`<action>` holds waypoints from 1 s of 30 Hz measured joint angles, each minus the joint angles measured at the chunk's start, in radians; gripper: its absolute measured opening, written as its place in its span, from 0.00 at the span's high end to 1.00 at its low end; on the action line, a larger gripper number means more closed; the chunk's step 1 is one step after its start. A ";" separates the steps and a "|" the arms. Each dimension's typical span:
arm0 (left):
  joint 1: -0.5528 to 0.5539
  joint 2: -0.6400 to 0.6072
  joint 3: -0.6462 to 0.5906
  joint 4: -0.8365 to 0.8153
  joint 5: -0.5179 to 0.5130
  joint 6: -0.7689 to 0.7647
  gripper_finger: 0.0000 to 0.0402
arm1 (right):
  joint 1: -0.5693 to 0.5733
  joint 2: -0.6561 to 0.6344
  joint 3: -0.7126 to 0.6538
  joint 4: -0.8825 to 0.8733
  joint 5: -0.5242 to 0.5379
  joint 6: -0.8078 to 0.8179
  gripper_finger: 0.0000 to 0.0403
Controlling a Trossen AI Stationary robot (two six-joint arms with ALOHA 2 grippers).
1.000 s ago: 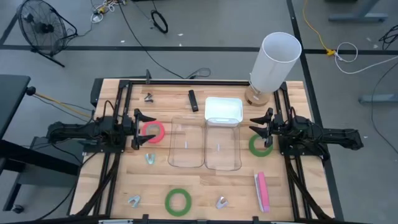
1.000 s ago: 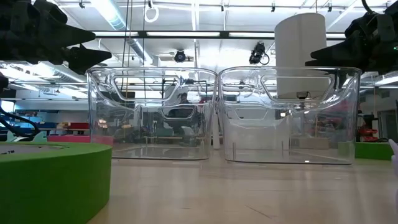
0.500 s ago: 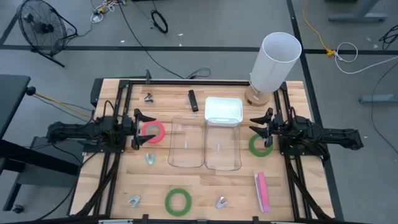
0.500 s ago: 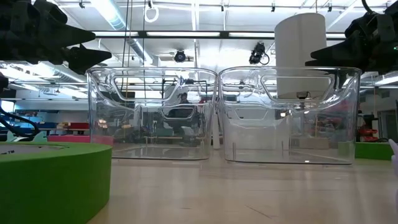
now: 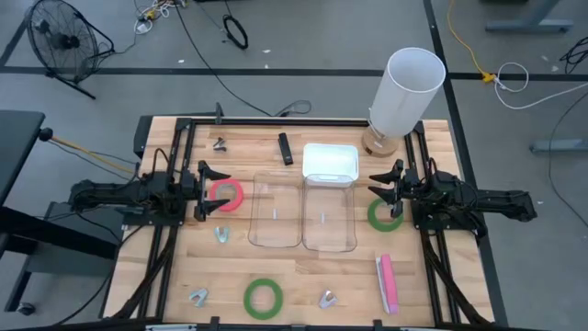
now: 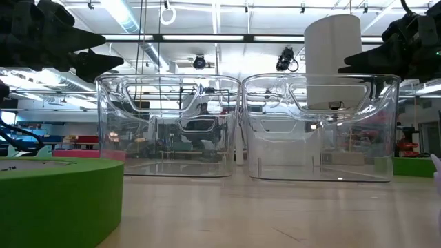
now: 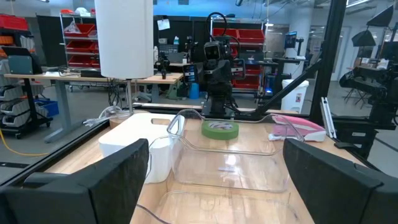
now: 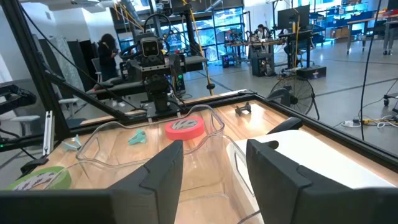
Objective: Pick and place Stapler, Stapler remover, tape
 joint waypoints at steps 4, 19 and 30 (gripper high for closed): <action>0.000 0.000 0.000 0.000 0.000 0.000 0.07 | 0.000 0.000 0.000 0.002 0.004 -0.005 0.56; 0.000 0.000 0.000 0.000 0.000 -0.001 0.07 | 0.001 0.000 0.000 0.212 -0.104 0.149 0.56; 0.000 0.000 0.000 0.001 0.001 -0.001 0.07 | 0.005 0.110 0.237 -0.397 -0.001 0.266 0.62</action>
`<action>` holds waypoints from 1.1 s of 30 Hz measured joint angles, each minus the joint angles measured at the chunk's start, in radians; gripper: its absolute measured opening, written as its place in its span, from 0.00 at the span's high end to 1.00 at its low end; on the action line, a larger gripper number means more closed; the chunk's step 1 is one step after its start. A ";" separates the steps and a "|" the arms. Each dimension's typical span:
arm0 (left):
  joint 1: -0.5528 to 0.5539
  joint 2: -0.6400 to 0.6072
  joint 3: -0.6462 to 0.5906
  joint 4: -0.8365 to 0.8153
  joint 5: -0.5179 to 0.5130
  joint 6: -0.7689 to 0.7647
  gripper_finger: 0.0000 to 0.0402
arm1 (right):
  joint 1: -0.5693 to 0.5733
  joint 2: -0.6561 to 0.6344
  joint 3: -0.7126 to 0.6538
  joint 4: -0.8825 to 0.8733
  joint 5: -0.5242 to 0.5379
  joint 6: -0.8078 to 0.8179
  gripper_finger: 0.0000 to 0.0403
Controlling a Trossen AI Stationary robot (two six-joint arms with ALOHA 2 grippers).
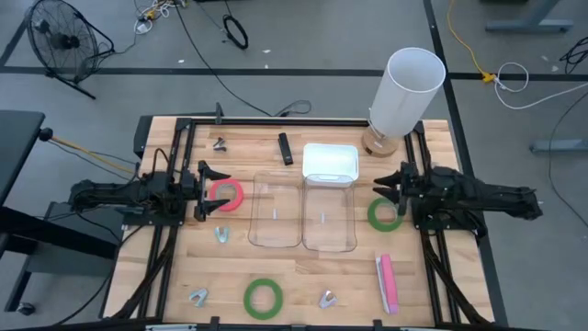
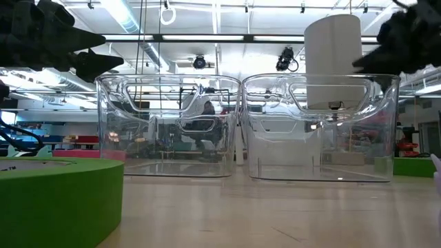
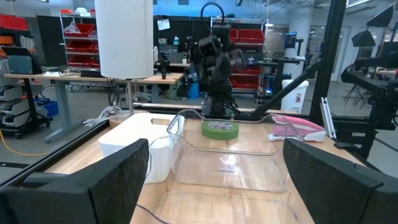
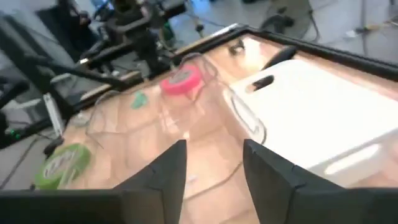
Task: Pick and place Stapler, Stapler remover, tape
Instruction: Put the top green tape into the right transparent bin
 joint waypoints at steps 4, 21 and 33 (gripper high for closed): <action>0.000 0.000 0.000 0.002 0.001 0.000 0.07 | 0.016 0.134 0.073 -0.013 -0.061 0.031 0.68; 0.000 0.000 0.000 0.023 0.003 -0.064 0.07 | 0.103 0.807 0.528 -0.658 -0.089 0.061 0.85; 0.000 0.000 0.000 0.023 0.003 -0.105 0.07 | 0.113 1.026 0.449 -0.630 -0.168 0.165 0.52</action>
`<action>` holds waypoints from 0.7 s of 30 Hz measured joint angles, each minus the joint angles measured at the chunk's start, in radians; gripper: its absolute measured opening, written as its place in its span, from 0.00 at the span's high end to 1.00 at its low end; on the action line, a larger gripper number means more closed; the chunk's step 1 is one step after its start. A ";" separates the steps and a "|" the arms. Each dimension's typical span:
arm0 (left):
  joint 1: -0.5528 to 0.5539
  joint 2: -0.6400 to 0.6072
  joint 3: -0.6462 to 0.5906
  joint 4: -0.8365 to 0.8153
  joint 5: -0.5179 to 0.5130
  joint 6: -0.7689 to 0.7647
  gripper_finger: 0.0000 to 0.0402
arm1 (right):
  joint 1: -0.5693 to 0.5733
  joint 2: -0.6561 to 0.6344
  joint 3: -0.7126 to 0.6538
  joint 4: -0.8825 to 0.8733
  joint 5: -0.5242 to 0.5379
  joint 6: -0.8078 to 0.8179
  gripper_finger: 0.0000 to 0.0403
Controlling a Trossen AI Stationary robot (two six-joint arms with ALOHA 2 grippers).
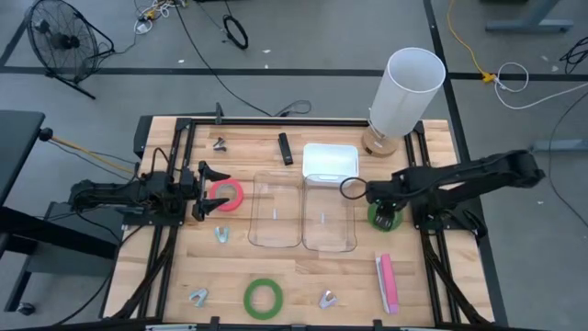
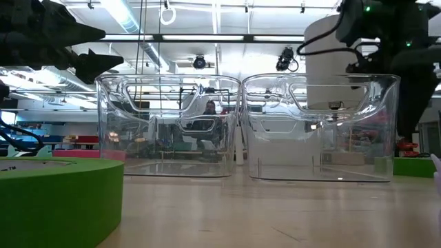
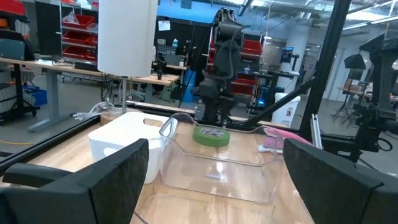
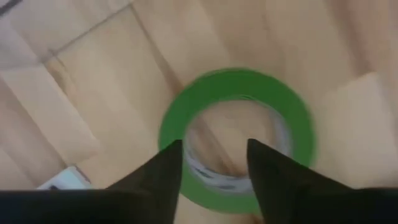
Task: Pick and place Stapler, Stapler remover, tape
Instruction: Put the top green tape into the right transparent bin
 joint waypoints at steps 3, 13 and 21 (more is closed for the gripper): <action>0.000 0.000 0.000 0.000 0.000 0.000 0.07 | 0.005 0.018 -0.021 0.033 -0.004 0.002 0.44; 0.000 0.000 0.000 0.000 0.000 0.000 0.07 | 0.005 0.033 -0.133 0.190 0.005 0.030 0.39; 0.000 0.000 0.000 0.000 0.000 0.000 0.07 | 0.004 0.030 -0.173 0.262 -0.024 0.053 0.40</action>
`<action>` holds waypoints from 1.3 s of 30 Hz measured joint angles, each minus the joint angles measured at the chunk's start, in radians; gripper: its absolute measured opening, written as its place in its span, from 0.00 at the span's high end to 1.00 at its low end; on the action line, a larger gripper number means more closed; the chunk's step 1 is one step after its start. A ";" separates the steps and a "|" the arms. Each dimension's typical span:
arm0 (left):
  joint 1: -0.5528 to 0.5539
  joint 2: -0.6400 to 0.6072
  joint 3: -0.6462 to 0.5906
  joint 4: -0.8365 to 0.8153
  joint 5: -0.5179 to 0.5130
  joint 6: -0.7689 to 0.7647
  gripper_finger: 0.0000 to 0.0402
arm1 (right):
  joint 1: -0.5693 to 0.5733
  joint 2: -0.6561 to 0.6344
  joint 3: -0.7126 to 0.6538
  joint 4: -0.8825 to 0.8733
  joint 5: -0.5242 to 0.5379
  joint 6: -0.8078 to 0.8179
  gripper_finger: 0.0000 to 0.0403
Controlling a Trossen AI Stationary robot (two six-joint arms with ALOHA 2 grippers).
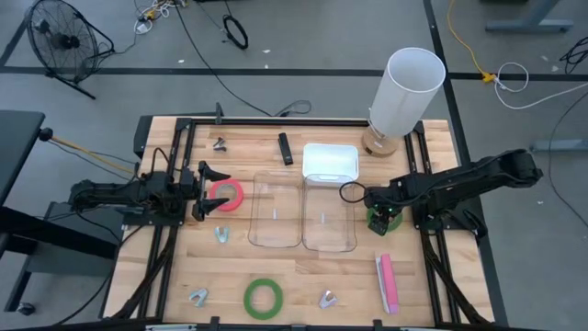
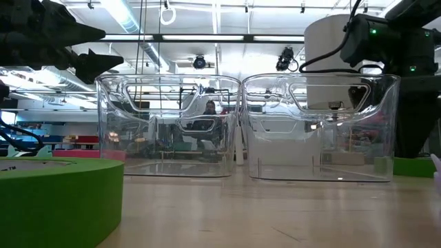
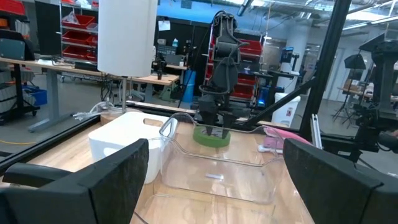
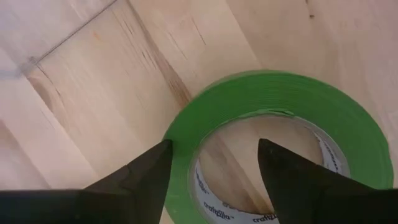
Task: Pick and place Stapler, Stapler remover, tape
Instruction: Put the top green tape into the right transparent bin
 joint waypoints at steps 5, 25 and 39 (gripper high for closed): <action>0.000 0.000 0.000 0.000 0.000 0.000 0.07 | 0.000 0.002 -0.003 0.055 -0.032 0.000 0.40; 0.000 0.000 0.000 0.000 0.000 0.000 0.07 | 0.002 0.003 0.051 0.082 -0.035 -0.030 0.40; 0.000 0.000 0.000 0.000 0.000 0.000 0.07 | 0.096 0.007 0.016 0.108 0.006 0.084 0.40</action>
